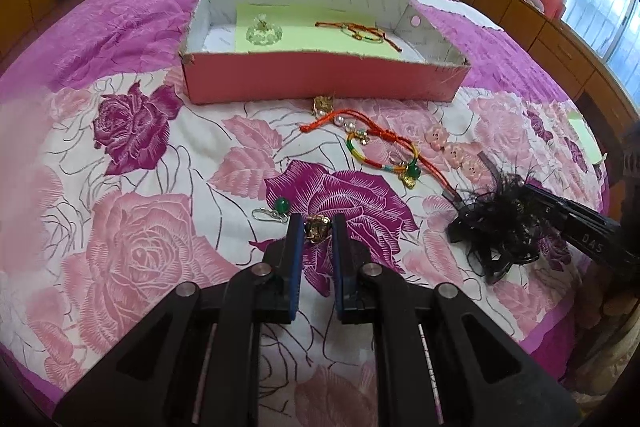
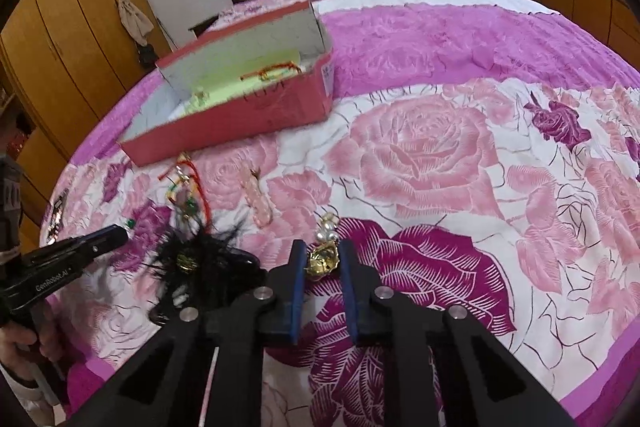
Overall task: Organize jewelry
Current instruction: 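Grasp a small gold charm with the left tool while the right tool grasps the gold bell pendant, then carry both charms up and over into the pink box, then open the left tool over the green card while the right tool releases the bell pendant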
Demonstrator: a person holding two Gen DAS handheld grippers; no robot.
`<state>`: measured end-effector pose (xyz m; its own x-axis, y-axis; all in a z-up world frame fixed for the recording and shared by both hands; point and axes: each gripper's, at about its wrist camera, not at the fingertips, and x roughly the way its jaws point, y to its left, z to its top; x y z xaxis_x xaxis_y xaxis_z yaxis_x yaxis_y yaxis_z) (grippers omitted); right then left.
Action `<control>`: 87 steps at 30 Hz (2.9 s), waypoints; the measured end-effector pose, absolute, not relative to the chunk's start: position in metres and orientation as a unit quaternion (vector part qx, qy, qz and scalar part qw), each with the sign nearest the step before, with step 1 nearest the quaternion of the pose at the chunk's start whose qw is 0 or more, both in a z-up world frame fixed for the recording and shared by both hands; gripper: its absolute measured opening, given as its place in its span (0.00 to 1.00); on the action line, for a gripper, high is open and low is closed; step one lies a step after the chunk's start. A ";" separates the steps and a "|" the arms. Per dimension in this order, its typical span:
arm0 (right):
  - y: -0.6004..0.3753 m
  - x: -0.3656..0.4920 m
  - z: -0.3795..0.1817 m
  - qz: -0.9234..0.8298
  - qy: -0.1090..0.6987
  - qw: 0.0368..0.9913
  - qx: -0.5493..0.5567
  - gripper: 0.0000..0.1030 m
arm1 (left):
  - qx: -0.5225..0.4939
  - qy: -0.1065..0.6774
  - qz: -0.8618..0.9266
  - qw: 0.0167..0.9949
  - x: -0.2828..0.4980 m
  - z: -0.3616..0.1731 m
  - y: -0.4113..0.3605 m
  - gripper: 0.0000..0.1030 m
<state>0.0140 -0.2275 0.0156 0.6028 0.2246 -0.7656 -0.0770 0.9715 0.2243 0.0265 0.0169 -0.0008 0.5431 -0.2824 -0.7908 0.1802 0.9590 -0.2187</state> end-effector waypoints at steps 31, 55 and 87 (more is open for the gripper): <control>-0.206 0.006 0.104 0.142 0.274 0.947 0.084 0.18 | -0.045 0.331 -0.098 0.937 0.027 0.077 0.026 0.05; -0.182 0.061 0.117 0.163 0.243 0.954 0.060 0.18 | -0.041 0.279 -0.071 0.957 0.071 0.095 0.029 0.05; -0.169 0.172 0.063 0.130 0.310 0.941 0.038 0.18 | -0.032 0.318 -0.046 0.946 0.154 0.048 0.030 0.05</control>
<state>0.1718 -0.1691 0.0635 0.7741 0.2678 -0.5736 -0.2213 0.9634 0.1511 0.1535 0.0295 0.0481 0.7933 -0.1066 -0.5994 0.0661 0.9938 -0.0893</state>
